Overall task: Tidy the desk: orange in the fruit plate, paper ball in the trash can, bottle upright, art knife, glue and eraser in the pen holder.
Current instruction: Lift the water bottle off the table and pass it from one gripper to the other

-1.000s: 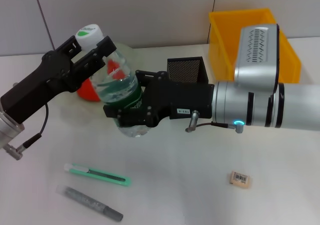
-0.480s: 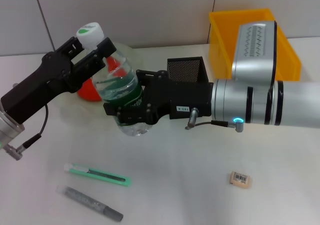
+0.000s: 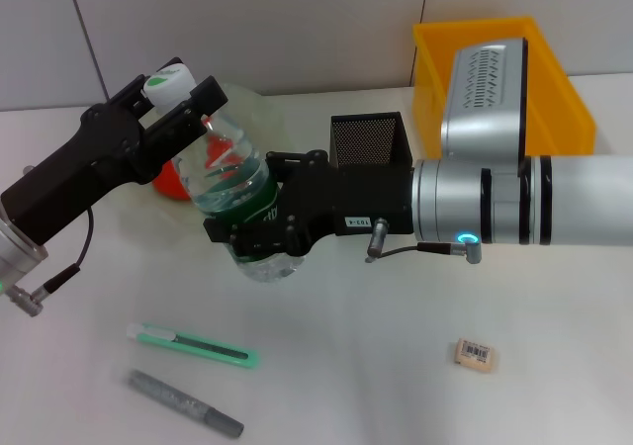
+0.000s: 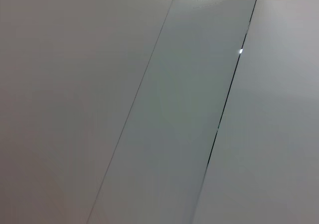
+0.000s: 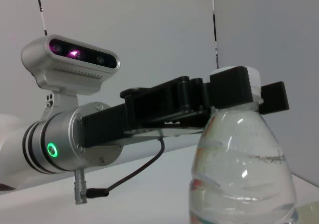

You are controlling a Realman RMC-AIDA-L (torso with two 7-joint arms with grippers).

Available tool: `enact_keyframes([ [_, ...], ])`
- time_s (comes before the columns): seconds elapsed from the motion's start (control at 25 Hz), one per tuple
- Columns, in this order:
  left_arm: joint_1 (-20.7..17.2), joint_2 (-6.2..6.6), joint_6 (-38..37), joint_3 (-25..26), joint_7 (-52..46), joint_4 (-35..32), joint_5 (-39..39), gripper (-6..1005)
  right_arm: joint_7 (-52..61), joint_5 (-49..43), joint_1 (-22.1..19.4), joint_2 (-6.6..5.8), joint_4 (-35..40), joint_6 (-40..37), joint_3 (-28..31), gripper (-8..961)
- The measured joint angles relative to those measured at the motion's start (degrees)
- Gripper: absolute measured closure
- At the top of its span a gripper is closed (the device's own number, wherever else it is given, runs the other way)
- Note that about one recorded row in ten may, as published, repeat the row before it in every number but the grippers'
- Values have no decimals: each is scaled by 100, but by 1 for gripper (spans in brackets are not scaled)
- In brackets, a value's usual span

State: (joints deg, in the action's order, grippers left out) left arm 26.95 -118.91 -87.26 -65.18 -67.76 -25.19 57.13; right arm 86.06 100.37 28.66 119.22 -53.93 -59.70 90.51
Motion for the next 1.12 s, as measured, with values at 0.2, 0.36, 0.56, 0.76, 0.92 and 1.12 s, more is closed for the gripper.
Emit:
enact_keyframes([
  [0.2,10,9,8,-14,8,2,0,307,58,-30,0,-11,-23,3,2,190],
  [0.36,12,8,9,-15,9,2,0,308,78,-95,-1,-8,-31,3,5,190],
  [0.56,12,5,9,-15,9,2,1,309,81,-98,-1,-5,-31,3,-16,190],
  [0.76,10,3,10,-22,-35,5,34,310,83,-107,-1,-4,-31,3,-25,189],
  [0.92,-27,7,17,-21,-45,5,26,335,85,-107,-11,-4,-30,3,-25,189],
  [1.12,-87,8,83,-21,-47,6,25,376,86,-107,-21,-4,-30,3,-30,189],
])
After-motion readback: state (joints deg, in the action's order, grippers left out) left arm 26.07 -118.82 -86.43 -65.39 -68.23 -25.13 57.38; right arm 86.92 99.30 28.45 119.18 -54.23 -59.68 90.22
